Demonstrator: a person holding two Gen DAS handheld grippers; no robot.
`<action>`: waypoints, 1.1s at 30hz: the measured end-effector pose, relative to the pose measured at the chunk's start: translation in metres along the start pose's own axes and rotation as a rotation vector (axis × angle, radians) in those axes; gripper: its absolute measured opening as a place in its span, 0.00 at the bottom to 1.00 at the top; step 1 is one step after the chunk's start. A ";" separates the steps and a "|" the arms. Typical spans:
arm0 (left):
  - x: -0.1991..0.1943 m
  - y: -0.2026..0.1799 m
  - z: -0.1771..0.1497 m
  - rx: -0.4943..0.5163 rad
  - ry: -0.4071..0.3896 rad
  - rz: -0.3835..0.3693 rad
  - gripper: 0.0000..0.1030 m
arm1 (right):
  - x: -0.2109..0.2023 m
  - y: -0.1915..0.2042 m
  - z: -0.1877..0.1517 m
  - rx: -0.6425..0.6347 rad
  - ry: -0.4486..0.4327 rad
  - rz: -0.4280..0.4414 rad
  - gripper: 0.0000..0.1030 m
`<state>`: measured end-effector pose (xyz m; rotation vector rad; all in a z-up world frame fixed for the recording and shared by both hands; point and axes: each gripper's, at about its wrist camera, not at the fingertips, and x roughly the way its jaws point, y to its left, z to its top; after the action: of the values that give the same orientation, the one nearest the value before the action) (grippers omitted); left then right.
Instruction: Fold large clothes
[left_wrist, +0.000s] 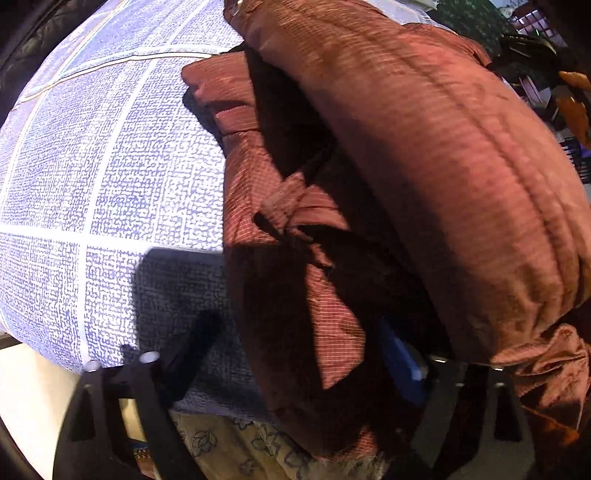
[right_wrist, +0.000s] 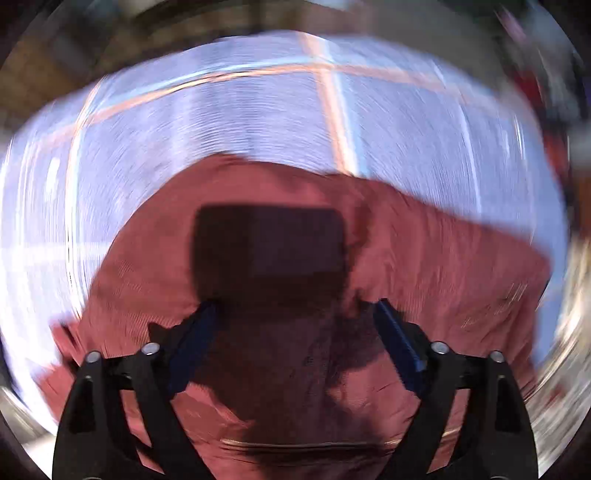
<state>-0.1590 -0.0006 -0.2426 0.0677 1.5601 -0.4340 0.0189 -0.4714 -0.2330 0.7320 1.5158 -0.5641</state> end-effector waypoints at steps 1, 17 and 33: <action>-0.002 -0.006 0.001 0.004 -0.001 -0.014 0.54 | 0.008 -0.015 0.000 0.099 0.042 0.120 0.86; -0.182 -0.032 0.036 -0.057 -0.453 0.051 0.06 | -0.246 -0.030 -0.056 -0.099 -0.098 1.207 0.08; -0.491 -0.083 0.020 0.121 -1.155 0.332 0.06 | -0.436 -0.143 -0.210 -0.496 -0.335 1.787 0.08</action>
<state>-0.1417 0.0270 0.2550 0.1366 0.3709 -0.2180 -0.2296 -0.4639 0.2059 1.1612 0.2334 0.9591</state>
